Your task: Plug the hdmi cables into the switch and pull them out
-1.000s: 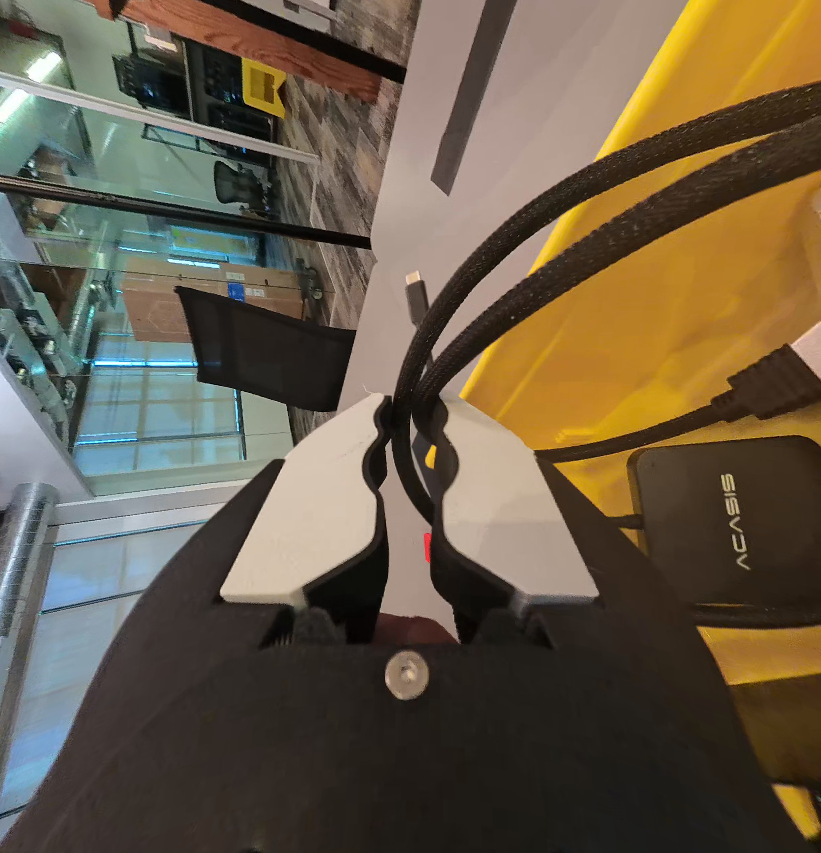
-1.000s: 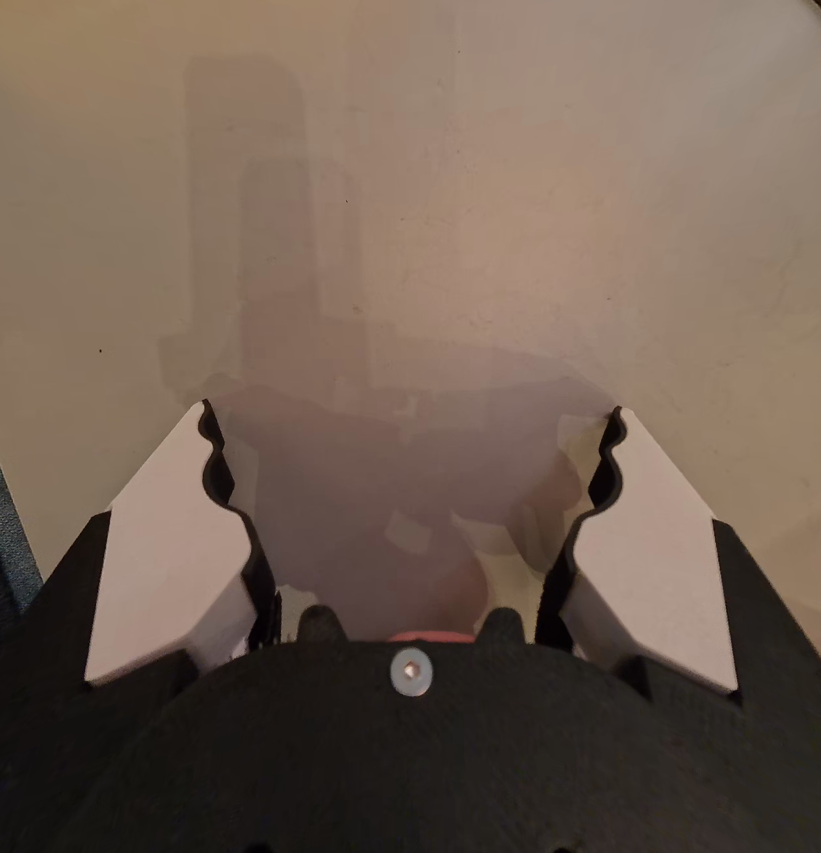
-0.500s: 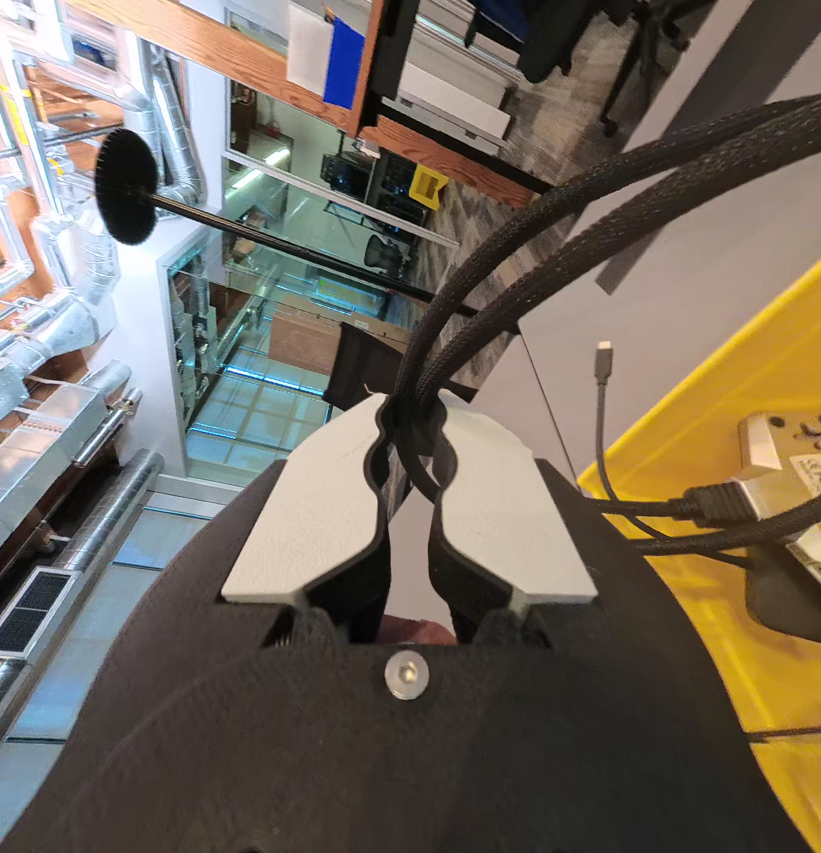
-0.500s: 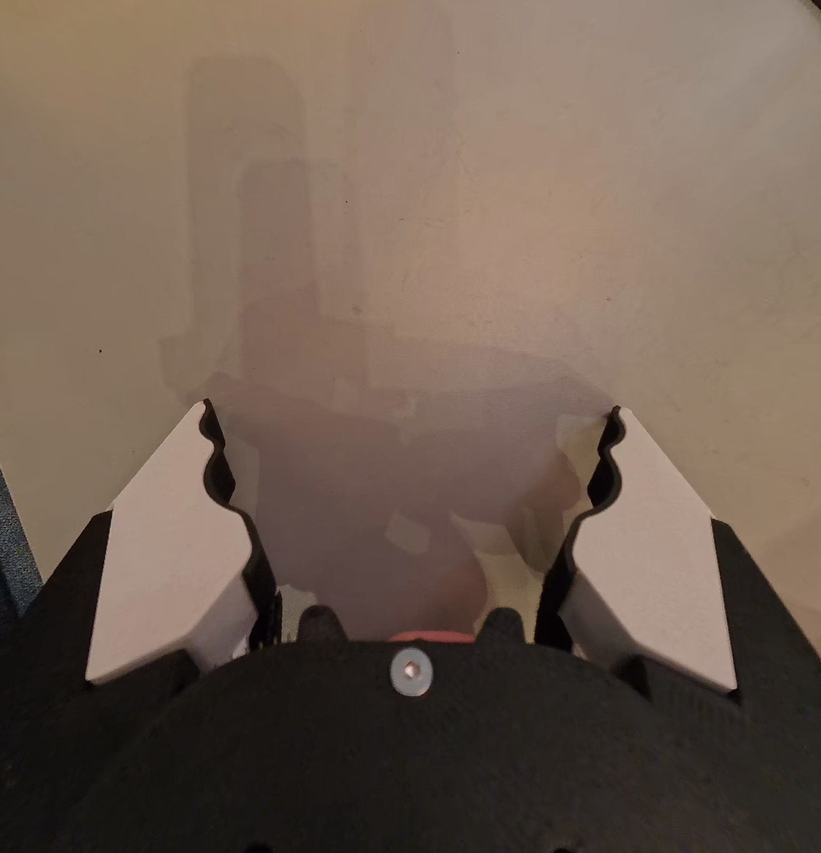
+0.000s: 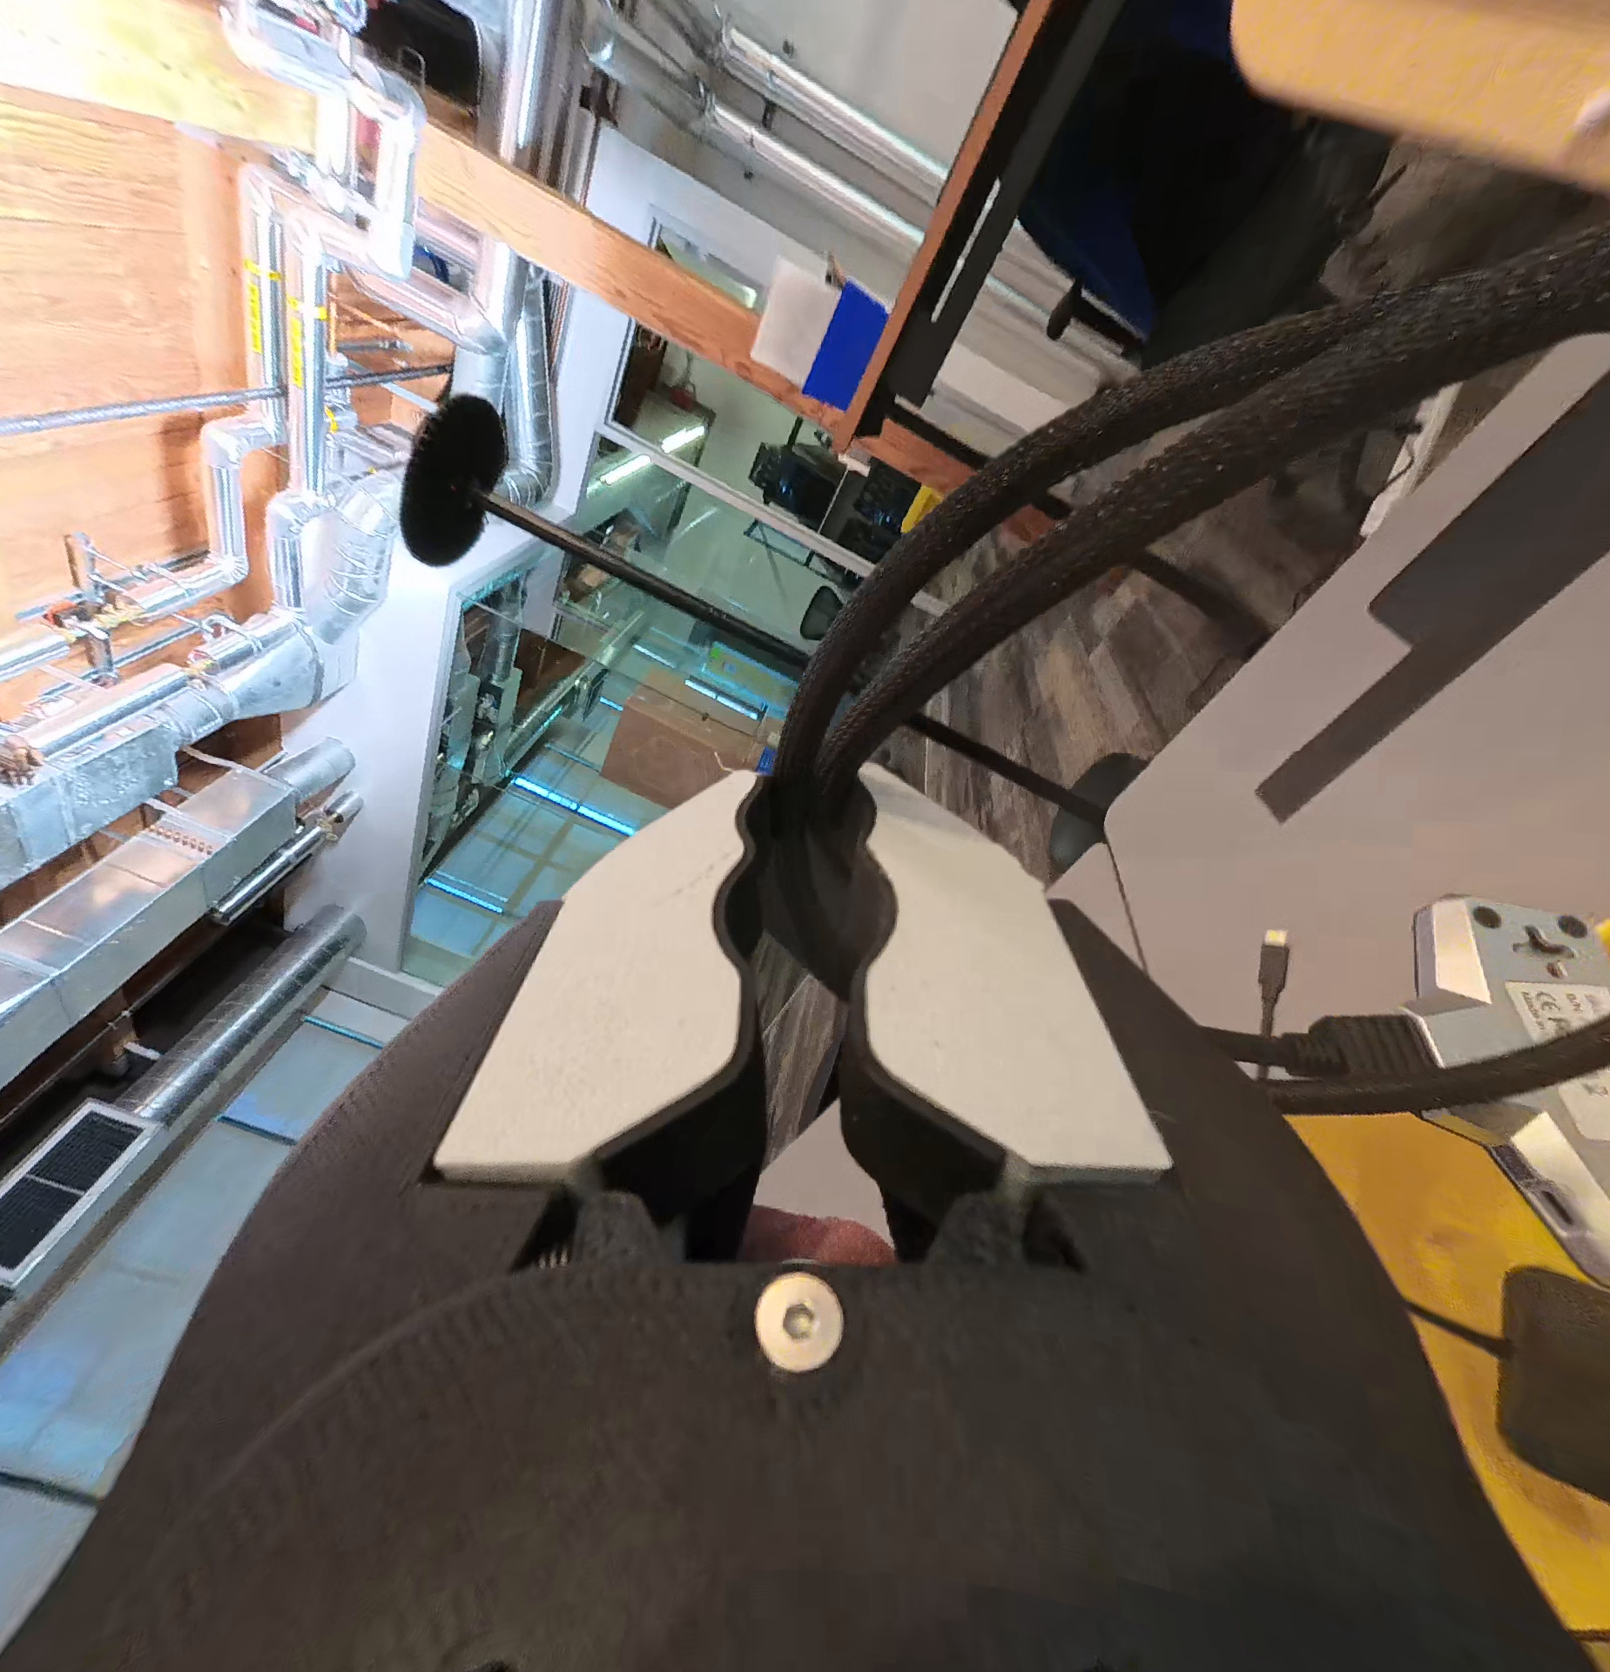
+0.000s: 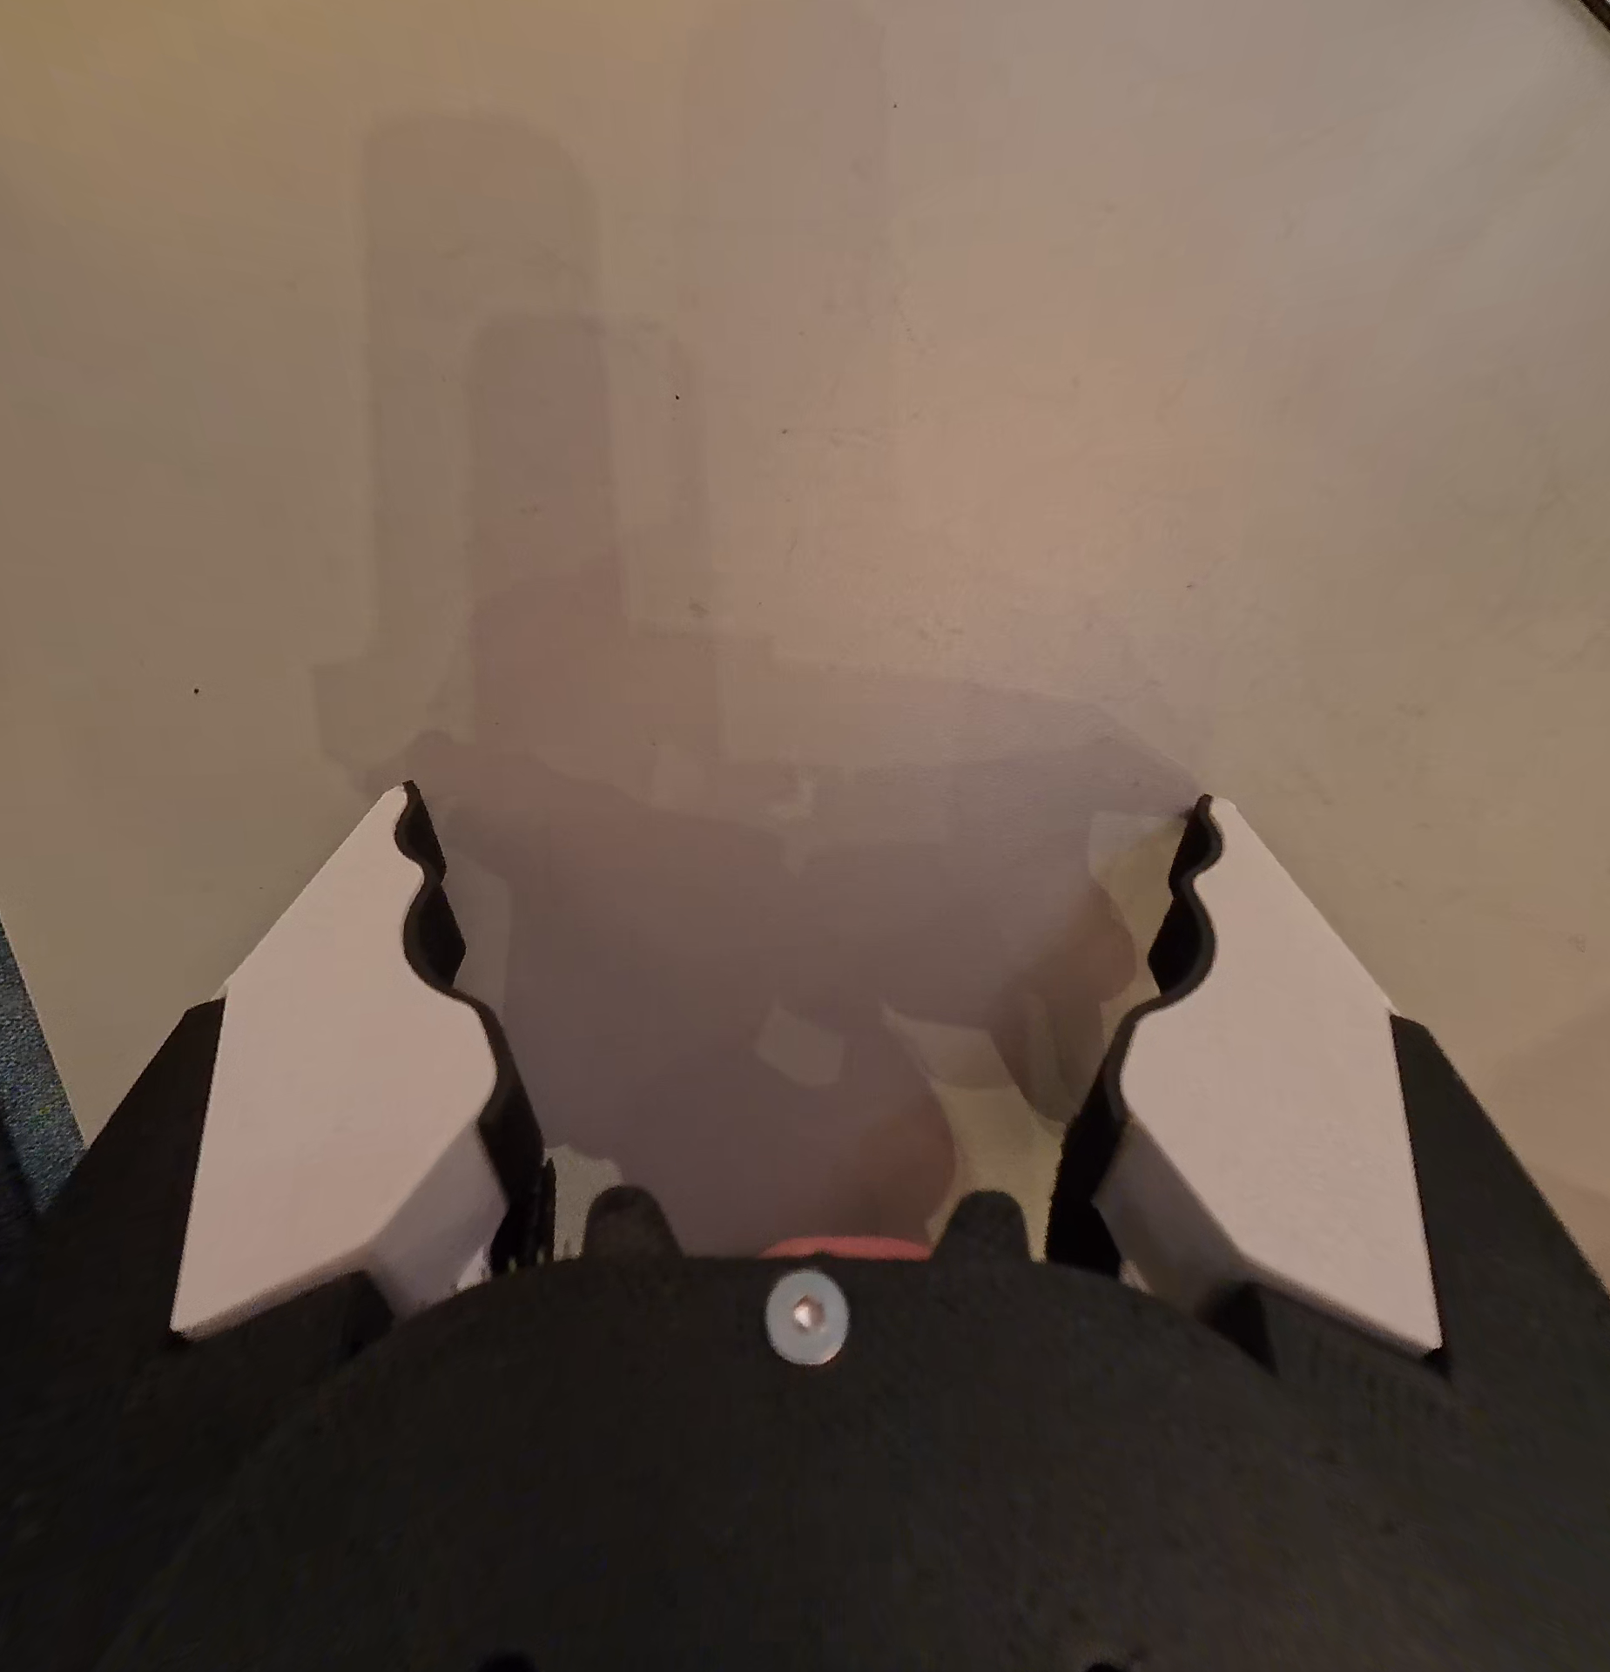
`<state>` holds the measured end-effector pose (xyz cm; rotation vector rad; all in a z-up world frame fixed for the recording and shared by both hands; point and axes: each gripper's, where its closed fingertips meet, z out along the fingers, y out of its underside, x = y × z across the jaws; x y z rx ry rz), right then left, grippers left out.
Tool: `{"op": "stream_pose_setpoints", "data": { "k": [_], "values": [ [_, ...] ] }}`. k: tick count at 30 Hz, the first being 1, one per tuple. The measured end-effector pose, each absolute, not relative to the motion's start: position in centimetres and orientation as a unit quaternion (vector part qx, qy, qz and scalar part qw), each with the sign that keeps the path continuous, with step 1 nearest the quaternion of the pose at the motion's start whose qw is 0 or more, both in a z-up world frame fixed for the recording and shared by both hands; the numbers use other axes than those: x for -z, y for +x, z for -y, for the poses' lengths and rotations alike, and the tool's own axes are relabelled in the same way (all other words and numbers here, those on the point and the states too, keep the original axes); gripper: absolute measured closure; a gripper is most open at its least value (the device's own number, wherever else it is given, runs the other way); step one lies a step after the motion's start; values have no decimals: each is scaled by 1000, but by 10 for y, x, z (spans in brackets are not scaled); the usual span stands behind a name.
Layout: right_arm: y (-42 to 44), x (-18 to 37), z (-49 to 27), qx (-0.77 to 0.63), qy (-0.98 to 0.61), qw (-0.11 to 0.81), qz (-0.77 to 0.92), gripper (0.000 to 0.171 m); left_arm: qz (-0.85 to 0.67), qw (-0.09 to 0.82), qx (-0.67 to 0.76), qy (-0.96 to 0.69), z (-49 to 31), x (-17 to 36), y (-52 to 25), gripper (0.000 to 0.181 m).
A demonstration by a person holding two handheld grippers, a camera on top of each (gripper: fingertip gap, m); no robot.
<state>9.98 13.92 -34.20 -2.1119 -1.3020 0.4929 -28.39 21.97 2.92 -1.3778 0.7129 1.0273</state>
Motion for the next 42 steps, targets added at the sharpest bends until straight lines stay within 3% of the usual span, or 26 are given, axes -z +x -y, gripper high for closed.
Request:
{"op": "stream_pose_setpoints", "data": {
  "k": [8, 20, 29, 38, 42],
  "values": [
    [101, 341, -139, -187, -796, 305, 488, 22, -368, 602, -390, -591, -221, -32, -186, 167],
    [101, 338, -137, -197, -792, 310, 487, 29, -522, 493, -298, -629, -244, 101, -53, 167],
    [100, 335, -135, -212, -788, 312, 486, 35, -537, 451, -281, -655, -262, 142, -32, 167],
    [98, 330, -132, -235, -779, 318, 486, 57, -518, 405, -250, -711, -272, 184, -45, 164],
    [98, 328, -131, -244, -776, 322, 484, 71, -501, 388, -227, -739, -268, 193, -59, 145]
  ]
}}
